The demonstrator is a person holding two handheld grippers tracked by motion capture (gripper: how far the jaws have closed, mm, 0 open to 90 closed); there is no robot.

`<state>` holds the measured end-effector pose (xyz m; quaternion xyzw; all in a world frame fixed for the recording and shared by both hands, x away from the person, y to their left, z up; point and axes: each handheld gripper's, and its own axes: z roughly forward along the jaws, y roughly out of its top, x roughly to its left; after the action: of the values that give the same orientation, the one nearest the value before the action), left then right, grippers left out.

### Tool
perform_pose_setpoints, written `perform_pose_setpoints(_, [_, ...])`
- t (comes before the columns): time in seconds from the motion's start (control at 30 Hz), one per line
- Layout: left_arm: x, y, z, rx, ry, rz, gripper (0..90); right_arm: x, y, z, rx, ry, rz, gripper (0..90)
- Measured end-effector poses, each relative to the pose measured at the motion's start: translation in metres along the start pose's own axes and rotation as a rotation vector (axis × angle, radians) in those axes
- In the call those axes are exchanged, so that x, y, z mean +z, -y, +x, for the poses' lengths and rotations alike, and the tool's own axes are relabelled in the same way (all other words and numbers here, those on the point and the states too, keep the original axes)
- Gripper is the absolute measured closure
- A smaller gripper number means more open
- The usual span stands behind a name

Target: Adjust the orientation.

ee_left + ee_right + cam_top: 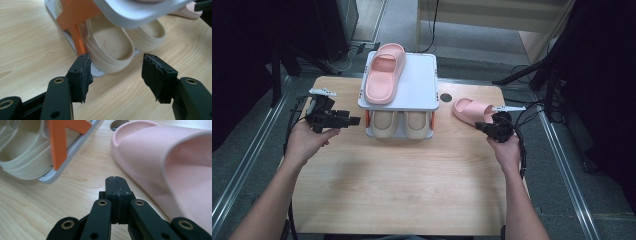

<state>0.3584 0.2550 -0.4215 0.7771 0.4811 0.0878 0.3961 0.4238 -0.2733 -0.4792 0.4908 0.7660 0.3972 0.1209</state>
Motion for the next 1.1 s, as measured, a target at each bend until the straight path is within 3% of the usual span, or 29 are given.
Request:
perform_pose_setpoints(0.1, [0.003,0.010,-0.001,0.018,-0.002,0.004,39.9,-0.001,0.000,-0.011,0.021,0.018,-0.001,90.0])
perform_pose_setpoints(0.27, [0.004,0.025,0.000,0.006,-0.002,0.013,40.0,-0.001,0.000,-0.029,0.045,0.036,0.002,90.0])
perform_pose_setpoints(0.33, [0.003,0.030,-0.001,-0.011,0.005,0.010,39.6,0.003,0.000,-0.034,0.028,0.041,0.004,89.8])
perform_pose_setpoints(0.47, [0.000,0.040,-0.004,-0.002,0.012,-0.001,39.3,0.008,-0.003,-0.045,0.057,0.061,0.014,90.0])
perform_pose_setpoints(0.67, [-0.001,0.054,-0.008,-0.001,0.001,-0.001,39.0,0.019,-0.008,-0.058,0.084,0.120,0.026,90.0])
perform_pose_setpoints(0.9, [-0.008,0.062,-0.008,-0.019,-0.003,-0.033,39.0,0.027,-0.009,-0.061,0.100,0.136,0.051,90.0])
perform_pose_setpoints(1.1, [-0.008,0.064,-0.003,-0.024,-0.006,-0.025,39.0,0.030,-0.009,-0.055,0.084,0.133,0.074,90.0])
